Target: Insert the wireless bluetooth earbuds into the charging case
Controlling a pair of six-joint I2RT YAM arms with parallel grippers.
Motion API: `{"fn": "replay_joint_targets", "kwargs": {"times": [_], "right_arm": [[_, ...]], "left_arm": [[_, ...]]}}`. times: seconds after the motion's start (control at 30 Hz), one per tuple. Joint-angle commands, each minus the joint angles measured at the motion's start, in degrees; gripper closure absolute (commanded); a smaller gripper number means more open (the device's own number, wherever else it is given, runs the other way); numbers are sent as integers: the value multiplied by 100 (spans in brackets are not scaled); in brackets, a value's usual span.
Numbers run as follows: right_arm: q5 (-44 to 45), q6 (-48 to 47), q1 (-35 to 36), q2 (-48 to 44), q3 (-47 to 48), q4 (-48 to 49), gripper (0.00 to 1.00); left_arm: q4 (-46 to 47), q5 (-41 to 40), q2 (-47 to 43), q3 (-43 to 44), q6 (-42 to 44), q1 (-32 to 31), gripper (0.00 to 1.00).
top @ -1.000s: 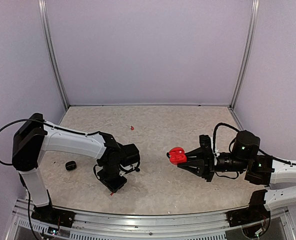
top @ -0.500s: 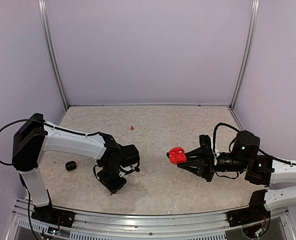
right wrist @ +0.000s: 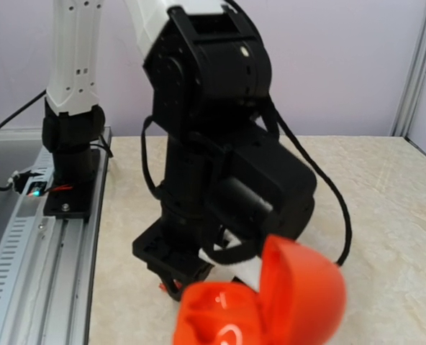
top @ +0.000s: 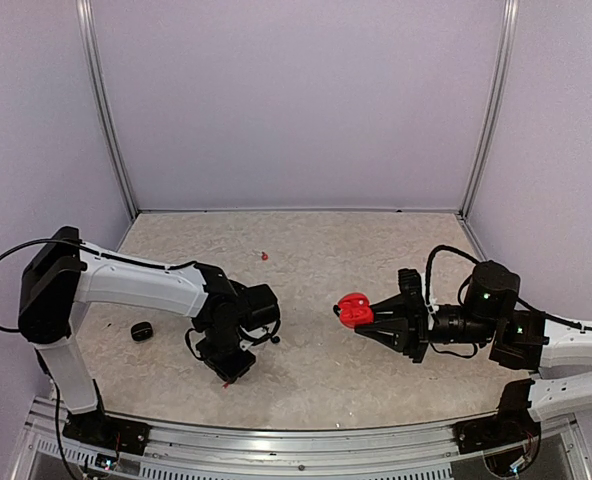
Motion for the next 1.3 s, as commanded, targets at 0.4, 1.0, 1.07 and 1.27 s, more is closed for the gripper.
{"fn": "replay_joint_targets", "kwargs": {"times": [0.4, 1.0, 1.07, 1.27], "right_arm": [[766, -274, -1, -67, -218, 899, 100], [900, -1580, 28, 949, -573, 3826, 99], [1058, -1565, 56, 1037, -478, 3872, 99], [1297, -1299, 165, 1218, -225, 3648, 99]], "left_arm": [[1909, -1189, -2028, 834, -58, 29, 84], [6783, -1287, -3819, -866, 940, -974, 85], [7132, -1268, -3733, -909, 973, -1076, 86], [7549, -1092, -3313, -743, 1005, -1247, 87]]}}
